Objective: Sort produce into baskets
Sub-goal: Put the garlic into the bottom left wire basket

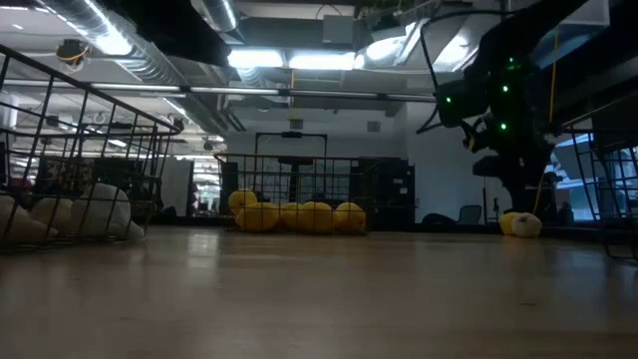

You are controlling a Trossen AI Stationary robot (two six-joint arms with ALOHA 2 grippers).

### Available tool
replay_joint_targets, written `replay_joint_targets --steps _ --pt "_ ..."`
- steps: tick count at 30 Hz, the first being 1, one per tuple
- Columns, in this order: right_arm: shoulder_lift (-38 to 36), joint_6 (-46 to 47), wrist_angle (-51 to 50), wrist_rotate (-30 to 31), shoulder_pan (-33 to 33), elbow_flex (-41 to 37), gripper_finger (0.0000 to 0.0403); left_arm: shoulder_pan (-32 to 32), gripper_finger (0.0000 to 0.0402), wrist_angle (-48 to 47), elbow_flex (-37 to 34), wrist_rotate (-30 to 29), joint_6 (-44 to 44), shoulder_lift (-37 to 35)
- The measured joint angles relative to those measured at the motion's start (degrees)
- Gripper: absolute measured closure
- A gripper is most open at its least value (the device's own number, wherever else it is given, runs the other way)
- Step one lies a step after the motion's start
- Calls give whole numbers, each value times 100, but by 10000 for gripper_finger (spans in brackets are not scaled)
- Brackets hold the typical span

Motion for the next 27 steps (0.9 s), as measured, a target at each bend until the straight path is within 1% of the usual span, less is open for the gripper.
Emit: replay_joint_targets --steps 2,7,12,16,21,27 --pt "0 -93 249 -26 -123 -109 150 189 139 131 -20 0 236 0" --pt "1 -411 1050 -307 -416 -351 150 640 139 1118 -400 30 838 0" --pt "2 -482 1231 -358 -800 -519 150 1045 139 1905 -803 426 1008 0" --pt "2 -685 1419 -313 -1037 -585 150 1320 139 2076 -907 802 1003 25" --pt "7 -869 1756 -455 -1286 -623 150 1592 139 2096 -916 839 1040 82" --pt "7 -969 1912 -558 -1530 -623 150 1761 139 2042 -916 842 1235 140"
